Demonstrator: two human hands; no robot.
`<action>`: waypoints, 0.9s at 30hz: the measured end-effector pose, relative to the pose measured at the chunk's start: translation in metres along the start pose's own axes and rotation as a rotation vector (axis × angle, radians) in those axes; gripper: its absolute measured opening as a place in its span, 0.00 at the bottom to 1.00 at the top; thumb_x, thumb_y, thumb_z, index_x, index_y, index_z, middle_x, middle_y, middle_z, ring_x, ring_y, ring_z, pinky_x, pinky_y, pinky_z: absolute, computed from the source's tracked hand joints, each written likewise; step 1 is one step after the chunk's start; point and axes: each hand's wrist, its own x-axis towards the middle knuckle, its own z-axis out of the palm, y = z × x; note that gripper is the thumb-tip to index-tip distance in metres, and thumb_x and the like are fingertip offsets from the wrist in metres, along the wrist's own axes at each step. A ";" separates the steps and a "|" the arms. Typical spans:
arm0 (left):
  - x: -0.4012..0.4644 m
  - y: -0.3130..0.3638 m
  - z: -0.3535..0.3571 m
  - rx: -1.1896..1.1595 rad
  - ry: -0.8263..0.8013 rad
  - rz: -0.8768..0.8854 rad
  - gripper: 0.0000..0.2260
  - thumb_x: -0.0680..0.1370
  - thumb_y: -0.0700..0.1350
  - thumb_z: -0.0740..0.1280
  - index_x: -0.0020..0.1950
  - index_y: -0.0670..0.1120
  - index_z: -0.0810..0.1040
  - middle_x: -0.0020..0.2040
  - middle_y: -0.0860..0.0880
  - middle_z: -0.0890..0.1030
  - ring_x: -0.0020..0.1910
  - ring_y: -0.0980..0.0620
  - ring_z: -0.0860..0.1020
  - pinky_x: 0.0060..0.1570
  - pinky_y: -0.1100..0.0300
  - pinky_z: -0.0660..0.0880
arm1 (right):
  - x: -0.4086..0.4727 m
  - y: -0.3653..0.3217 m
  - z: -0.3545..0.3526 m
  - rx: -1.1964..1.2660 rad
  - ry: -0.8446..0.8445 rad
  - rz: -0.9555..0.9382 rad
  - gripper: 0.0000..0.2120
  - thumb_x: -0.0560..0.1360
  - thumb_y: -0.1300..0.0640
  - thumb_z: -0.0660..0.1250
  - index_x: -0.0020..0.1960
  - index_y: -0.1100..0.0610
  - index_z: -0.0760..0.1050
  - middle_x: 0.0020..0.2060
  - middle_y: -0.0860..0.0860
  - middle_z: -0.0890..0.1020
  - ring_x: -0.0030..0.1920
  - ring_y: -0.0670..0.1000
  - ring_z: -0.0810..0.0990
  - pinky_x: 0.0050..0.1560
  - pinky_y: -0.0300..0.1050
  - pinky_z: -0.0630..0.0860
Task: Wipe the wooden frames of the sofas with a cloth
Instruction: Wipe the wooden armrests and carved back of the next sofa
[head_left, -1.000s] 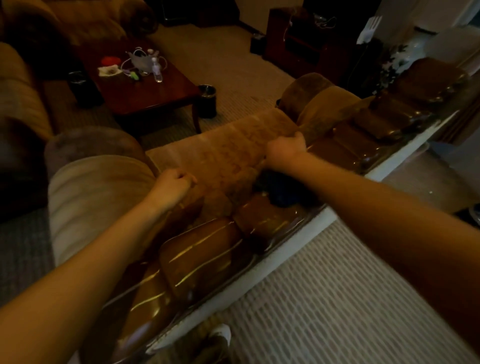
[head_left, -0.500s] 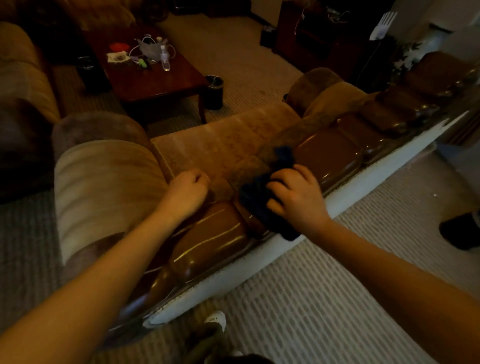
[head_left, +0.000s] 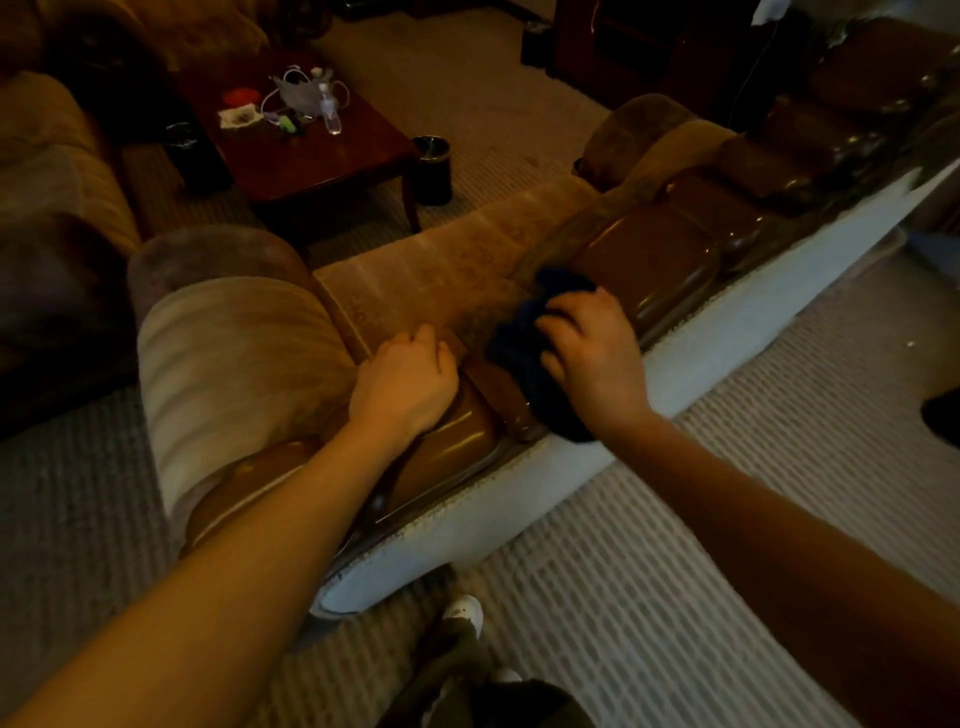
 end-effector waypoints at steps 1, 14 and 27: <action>0.002 0.001 0.000 0.024 -0.025 -0.007 0.14 0.82 0.50 0.50 0.56 0.44 0.70 0.56 0.39 0.75 0.53 0.39 0.74 0.47 0.49 0.68 | 0.014 -0.001 0.003 -0.036 0.002 0.081 0.08 0.65 0.66 0.70 0.43 0.67 0.78 0.45 0.62 0.80 0.47 0.63 0.78 0.53 0.57 0.72; 0.004 0.002 0.001 0.073 -0.064 0.021 0.16 0.82 0.52 0.50 0.59 0.46 0.71 0.57 0.42 0.76 0.55 0.41 0.74 0.44 0.53 0.66 | -0.055 -0.016 0.010 0.197 0.197 0.214 0.12 0.73 0.62 0.62 0.52 0.66 0.79 0.53 0.63 0.78 0.55 0.61 0.73 0.55 0.58 0.73; 0.001 0.001 -0.001 -0.001 -0.072 0.054 0.11 0.82 0.51 0.51 0.49 0.49 0.70 0.49 0.47 0.75 0.48 0.46 0.73 0.43 0.53 0.66 | -0.050 -0.060 0.048 0.177 0.341 0.156 0.10 0.77 0.60 0.59 0.57 0.56 0.71 0.57 0.61 0.77 0.60 0.59 0.72 0.59 0.65 0.70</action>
